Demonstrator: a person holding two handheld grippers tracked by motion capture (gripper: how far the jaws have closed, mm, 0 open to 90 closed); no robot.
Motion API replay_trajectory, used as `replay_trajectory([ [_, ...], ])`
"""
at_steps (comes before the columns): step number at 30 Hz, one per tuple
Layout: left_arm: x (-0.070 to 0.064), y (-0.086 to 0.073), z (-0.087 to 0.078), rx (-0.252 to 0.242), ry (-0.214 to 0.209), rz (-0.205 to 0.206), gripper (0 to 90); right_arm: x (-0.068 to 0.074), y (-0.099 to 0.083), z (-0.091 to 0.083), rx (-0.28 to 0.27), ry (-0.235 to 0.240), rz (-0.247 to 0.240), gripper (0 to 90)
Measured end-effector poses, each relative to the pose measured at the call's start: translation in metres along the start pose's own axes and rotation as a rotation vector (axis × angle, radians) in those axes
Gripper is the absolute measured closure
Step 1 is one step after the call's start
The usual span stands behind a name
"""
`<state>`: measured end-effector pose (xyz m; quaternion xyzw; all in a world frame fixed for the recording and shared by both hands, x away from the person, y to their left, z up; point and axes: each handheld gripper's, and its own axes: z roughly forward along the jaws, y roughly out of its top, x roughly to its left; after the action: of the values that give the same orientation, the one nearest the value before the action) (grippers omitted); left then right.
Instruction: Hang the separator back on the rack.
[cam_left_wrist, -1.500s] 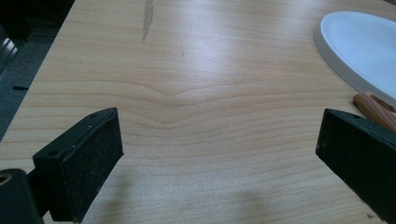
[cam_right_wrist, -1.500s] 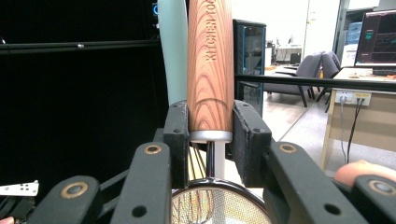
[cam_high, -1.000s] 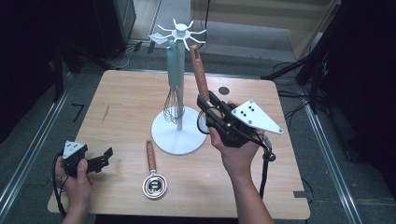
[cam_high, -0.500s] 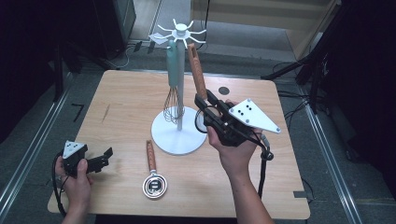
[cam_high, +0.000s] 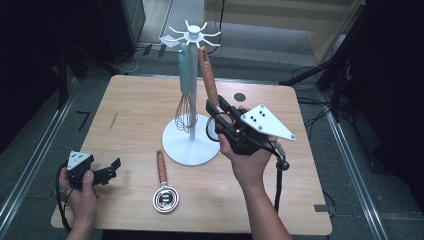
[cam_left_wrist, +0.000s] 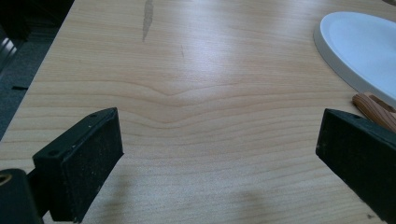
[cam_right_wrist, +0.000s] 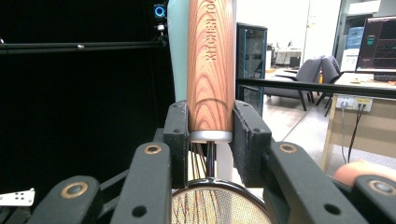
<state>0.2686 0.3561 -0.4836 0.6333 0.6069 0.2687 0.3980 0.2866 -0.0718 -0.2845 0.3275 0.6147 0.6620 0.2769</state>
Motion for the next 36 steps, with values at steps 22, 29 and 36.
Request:
replay_trajectory([
  [22,0.000,0.000,0.000,-0.001,-0.002,-0.004,0.6,0.003,-0.001,0.011,0.021,-0.040,-0.013,70.9],
  [29,0.000,0.000,0.000,0.000,-0.002,-0.005,0.6,0.004,-0.003,0.014,0.028,-0.050,-0.025,70.9],
  [36,0.000,0.000,0.000,0.000,-0.002,-0.005,0.6,0.003,-0.004,0.016,0.033,-0.040,-0.010,70.5],
])
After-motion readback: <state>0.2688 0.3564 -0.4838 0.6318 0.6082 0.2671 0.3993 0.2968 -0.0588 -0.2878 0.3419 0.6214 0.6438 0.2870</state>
